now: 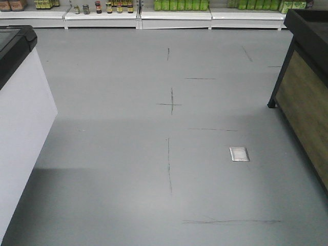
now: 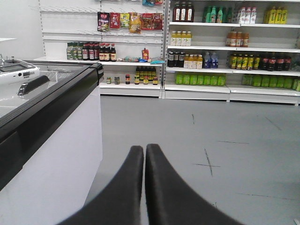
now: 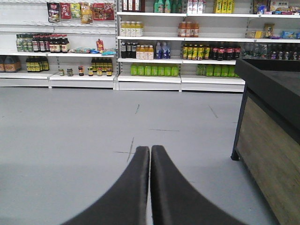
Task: Pick three apples into basket with both arms
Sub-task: 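Drive the base forward along the aisle toward the produce tables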
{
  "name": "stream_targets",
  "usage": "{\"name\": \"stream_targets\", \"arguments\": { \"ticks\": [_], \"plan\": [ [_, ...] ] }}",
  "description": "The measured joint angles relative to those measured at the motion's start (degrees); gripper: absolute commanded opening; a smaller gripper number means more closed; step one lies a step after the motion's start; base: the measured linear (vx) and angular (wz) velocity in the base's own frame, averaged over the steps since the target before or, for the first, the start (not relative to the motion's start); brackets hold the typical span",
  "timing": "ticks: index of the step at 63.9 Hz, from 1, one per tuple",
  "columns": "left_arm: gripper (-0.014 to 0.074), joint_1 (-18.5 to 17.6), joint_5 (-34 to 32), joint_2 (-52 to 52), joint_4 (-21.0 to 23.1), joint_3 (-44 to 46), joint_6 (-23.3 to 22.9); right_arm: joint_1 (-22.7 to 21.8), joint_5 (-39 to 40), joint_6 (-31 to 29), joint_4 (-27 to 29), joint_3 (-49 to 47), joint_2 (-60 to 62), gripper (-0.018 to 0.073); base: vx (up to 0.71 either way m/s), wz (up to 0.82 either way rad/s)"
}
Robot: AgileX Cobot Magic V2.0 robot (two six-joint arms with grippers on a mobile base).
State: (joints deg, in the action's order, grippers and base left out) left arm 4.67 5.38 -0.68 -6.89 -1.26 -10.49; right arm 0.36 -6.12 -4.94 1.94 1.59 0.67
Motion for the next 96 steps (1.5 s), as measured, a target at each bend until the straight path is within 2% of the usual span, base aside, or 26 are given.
{"name": "stream_targets", "arguments": {
  "ticks": [96],
  "plan": [
    [-0.0006,0.00,0.00,0.00,0.00,0.00,0.00,0.00,0.00,0.00,0.00,0.00,0.00,-0.0006,0.16,0.00]
  ]
}}
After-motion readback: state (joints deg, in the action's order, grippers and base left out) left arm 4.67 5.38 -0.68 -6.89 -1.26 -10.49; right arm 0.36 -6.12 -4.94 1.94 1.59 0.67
